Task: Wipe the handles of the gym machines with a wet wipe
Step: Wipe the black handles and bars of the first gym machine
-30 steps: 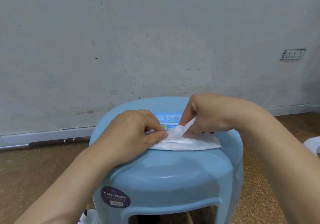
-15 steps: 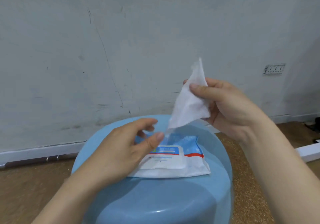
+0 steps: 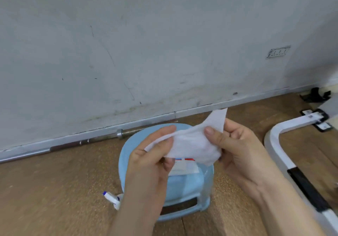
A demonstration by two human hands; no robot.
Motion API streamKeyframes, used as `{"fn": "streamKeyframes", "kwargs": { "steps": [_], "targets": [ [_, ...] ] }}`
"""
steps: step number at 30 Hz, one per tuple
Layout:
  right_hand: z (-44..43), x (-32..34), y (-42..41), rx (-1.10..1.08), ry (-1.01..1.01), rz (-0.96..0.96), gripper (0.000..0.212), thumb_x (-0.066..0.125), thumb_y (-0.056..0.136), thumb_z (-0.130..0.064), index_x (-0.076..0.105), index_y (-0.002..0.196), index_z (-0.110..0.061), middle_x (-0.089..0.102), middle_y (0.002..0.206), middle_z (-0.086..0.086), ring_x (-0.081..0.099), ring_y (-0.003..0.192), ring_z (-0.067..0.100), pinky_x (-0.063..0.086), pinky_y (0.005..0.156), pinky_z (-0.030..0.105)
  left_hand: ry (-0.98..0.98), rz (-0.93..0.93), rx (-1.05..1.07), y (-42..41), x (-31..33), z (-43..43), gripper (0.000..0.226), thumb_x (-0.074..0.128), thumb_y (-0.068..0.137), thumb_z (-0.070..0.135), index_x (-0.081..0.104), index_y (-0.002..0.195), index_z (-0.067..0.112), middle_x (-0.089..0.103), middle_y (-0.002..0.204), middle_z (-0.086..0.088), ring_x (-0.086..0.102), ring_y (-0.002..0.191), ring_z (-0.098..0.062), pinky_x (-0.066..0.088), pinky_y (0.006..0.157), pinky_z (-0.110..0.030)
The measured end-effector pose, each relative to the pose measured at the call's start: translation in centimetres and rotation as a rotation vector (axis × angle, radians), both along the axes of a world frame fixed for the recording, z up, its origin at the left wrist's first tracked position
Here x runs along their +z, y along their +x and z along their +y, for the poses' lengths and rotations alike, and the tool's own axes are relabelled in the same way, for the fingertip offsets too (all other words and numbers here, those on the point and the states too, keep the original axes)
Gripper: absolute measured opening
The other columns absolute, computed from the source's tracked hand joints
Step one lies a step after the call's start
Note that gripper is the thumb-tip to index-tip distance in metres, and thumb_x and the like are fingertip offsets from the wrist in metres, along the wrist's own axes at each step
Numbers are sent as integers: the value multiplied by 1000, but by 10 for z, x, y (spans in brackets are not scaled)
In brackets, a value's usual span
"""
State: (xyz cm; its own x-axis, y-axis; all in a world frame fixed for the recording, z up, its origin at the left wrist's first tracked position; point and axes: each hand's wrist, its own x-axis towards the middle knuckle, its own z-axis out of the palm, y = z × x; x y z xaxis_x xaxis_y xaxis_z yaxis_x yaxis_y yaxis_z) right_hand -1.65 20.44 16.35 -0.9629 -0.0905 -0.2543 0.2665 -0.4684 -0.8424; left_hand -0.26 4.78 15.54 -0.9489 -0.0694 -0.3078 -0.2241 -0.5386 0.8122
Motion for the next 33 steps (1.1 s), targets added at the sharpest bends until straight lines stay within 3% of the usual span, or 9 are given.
{"fn": "streamKeyframes", "kwargs": {
  "steps": [3, 5, 9, 15, 18, 21, 25, 28, 33],
  "targets": [
    [25, 86, 23, 31, -47, -21, 31, 64, 72, -6, 67, 100, 8, 72, 91, 21, 71, 72, 22, 58, 59, 26, 14, -14, -149, 17, 88, 5, 16, 61, 66, 5, 75, 71, 12, 49, 53, -2, 37, 50, -13, 28, 54, -24],
    [45, 145, 36, 33, -32, -7, 29, 63, 73, -7, 68, 99, 7, 72, 95, 23, 70, 78, 24, 59, 66, 28, -132, 79, -301, 26, 143, 9, 24, 62, 65, 14, 76, 84, 12, 64, 75, -8, 51, 71, -21, 36, 68, -30],
    [78, 244, 56, 50, 84, 23, 17, 60, 79, 0, 65, 95, 3, 72, 78, 12, 68, 65, 16, 51, 53, 19, -249, 102, -471, 31, 237, 31, 48, 63, 60, 41, 72, 96, 10, 73, 101, -12, 67, 99, -28, 45, 92, -40],
    [127, 342, 88, 129, 212, 52, 14, 65, 79, 3, 68, 90, -5, 73, 87, 14, 70, 76, 23, 57, 65, 30, -387, 46, -733, 55, 324, 113, 51, 60, 77, 59, 66, 112, 23, 73, 103, -4, 69, 96, -20, 55, 80, -30],
    [156, 366, 106, -10, 280, 44, 29, 70, 70, -1, 66, 98, 4, 73, 92, 19, 72, 79, 26, 58, 65, 31, -293, 11, -599, 72, 349, 150, 38, 73, 77, 34, 69, 103, 7, 72, 101, -17, 69, 95, -33, 55, 77, -41],
    [181, 379, 126, -86, 303, 5, 35, 74, 64, -9, 68, 97, -1, 74, 92, 17, 72, 84, 31, 59, 69, 38, -272, 43, -419, 79, 366, 172, 34, 68, 74, 31, 70, 98, 7, 73, 96, -17, 70, 92, -34, 54, 80, -42],
    [198, 385, 144, -198, 81, -74, 34, 68, 72, 4, 58, 103, 13, 67, 78, 16, 62, 48, 11, 41, 35, 14, -406, 177, -361, 79, 376, 182, 22, 57, 90, 33, 71, 83, 17, 74, 86, -8, 69, 83, -22, 52, 78, -40],
    [202, 386, 160, -208, -60, -82, 31, 73, 72, 6, 58, 99, 6, 62, 78, 15, 50, 42, 7, 28, 31, 11, -417, 181, -439, 79, 379, 187, 26, 52, 95, 31, 70, 79, 21, 74, 82, -4, 69, 78, -19, 51, 72, -38],
    [203, 388, 194, -538, -67, -123, 8, 65, 74, -1, 61, 80, -5, 62, 69, 12, 48, 40, 7, 32, 32, 14, -390, 192, -619, 81, 389, 200, 26, 53, 94, 35, 70, 75, 27, 73, 78, 1, 71, 73, -17, 53, 63, -34]
  ]
}}
